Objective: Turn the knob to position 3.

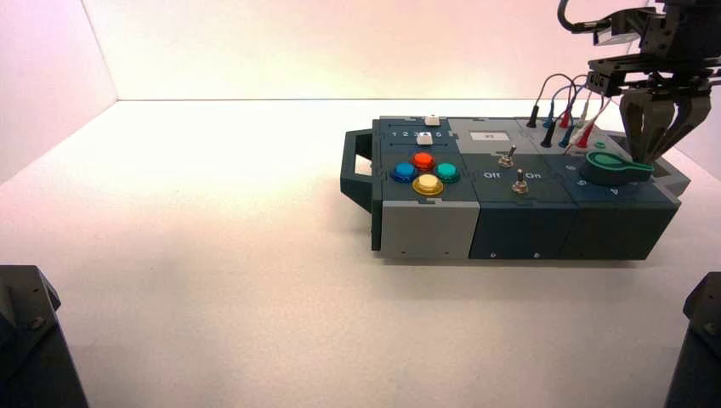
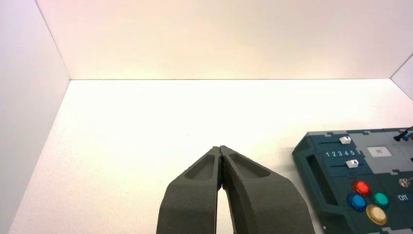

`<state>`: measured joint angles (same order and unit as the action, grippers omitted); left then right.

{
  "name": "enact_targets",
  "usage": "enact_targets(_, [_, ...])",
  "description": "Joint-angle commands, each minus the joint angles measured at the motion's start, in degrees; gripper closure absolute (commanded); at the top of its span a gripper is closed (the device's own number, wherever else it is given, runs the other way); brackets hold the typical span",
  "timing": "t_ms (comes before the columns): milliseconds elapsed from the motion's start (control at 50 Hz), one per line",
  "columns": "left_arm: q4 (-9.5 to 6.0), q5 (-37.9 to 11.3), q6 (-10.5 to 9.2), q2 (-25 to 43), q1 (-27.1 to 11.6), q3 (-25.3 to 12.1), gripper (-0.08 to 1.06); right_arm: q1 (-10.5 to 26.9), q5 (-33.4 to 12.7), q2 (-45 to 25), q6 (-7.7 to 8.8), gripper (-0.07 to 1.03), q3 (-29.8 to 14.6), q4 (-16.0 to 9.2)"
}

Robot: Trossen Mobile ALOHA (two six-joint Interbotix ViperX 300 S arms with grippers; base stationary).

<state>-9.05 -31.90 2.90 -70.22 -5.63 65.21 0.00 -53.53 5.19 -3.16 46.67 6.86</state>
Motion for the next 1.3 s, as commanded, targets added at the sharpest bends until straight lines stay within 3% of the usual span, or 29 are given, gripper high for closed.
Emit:
enact_targets(20, [0.0,0.6,0.35,0.9,-0.3,-0.8,1.01,0.2,-0.2,0.6,-0.18,0.98,-0.6,-0.1])
enact_targets(680, [0.0,0.6,0.35,0.8,-0.3,-0.8,1.01,0.2,-0.1,0.6,-0.26,0.98,0.3,0.1])
enact_targets(920, [0.0,0.6,0.35,0.7,-0.3,-0.8,1.01,-0.3,-0.2,0.6,-0.62,0.98,-0.6,1.4])
enact_targets(1160, [0.09,0.6,0.44,0.6,-0.3,-0.7,1.01,-0.4,-0.4,2.1,-2.29,0.98,-1.9,4.6])
enact_targets(1300, [0.0,0.6,0.35,0.7,-0.3,-0.7,1.01,0.0,-2.5,3.4,-2.46,0.98,-2.7,4.3])
